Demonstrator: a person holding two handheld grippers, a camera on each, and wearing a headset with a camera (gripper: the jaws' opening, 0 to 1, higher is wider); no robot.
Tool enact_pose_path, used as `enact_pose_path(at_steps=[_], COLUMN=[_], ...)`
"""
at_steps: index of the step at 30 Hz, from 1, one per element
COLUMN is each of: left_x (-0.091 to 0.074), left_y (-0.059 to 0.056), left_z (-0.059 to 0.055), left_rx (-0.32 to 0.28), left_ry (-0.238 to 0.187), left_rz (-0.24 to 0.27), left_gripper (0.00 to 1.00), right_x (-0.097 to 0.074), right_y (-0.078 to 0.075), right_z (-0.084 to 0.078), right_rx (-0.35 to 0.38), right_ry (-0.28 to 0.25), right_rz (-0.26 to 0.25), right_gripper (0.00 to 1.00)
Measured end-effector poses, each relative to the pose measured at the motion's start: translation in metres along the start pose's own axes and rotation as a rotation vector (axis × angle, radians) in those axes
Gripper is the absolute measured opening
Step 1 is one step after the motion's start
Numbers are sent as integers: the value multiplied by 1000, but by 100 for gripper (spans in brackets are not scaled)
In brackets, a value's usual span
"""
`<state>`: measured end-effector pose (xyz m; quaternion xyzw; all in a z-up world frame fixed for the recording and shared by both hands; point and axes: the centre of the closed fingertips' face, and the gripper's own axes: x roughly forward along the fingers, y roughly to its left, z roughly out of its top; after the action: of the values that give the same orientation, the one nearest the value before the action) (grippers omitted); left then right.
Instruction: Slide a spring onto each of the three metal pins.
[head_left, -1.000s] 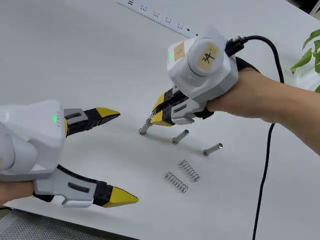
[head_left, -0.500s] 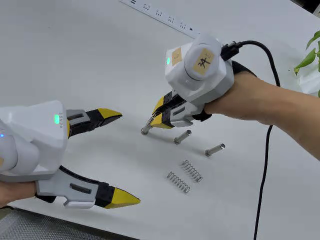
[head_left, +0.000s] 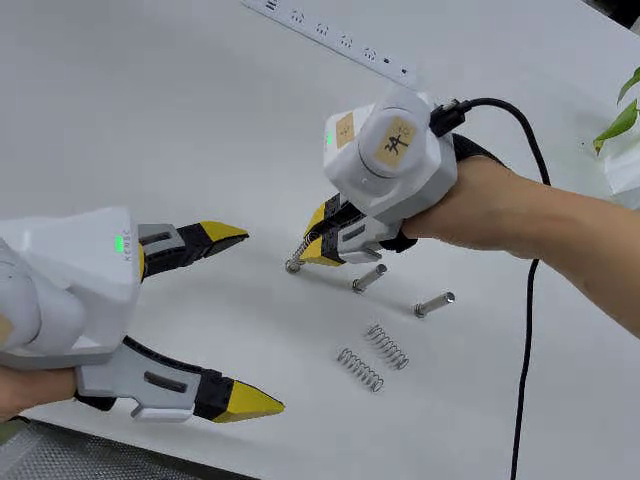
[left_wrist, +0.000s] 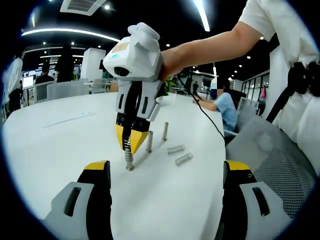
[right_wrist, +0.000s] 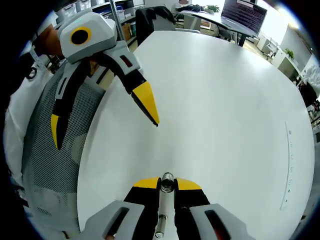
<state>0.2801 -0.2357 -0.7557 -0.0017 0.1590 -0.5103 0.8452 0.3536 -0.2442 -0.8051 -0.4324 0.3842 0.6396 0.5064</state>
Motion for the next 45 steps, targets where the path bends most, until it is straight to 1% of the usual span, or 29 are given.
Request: enact_pose_path(at_steps=[5, 12, 24, 28, 45], left_x=[0, 0, -1, -1, -1], left_y=[1, 2, 2, 3, 3], left_z=[-1, -1, -3, -3, -2], left_rx=[-1, -4, -10, -11, -14], left_ry=[-1, -2, 0, 0, -3], left_rz=[1, 2, 5, 6, 10], left_gripper=[92, 92, 92, 92, 91], right_x=[3, 12, 17, 18, 14], right_y=[1, -1, 0, -1, 4], right_z=[-2, -7, -11, -10, -5], right_rx=[0, -5, -10, -7, -2], right_ry=[2, 7, 18, 14, 9], right_rz=[4, 2, 4, 3, 1], right_gripper=[7, 7, 7, 7, 7])
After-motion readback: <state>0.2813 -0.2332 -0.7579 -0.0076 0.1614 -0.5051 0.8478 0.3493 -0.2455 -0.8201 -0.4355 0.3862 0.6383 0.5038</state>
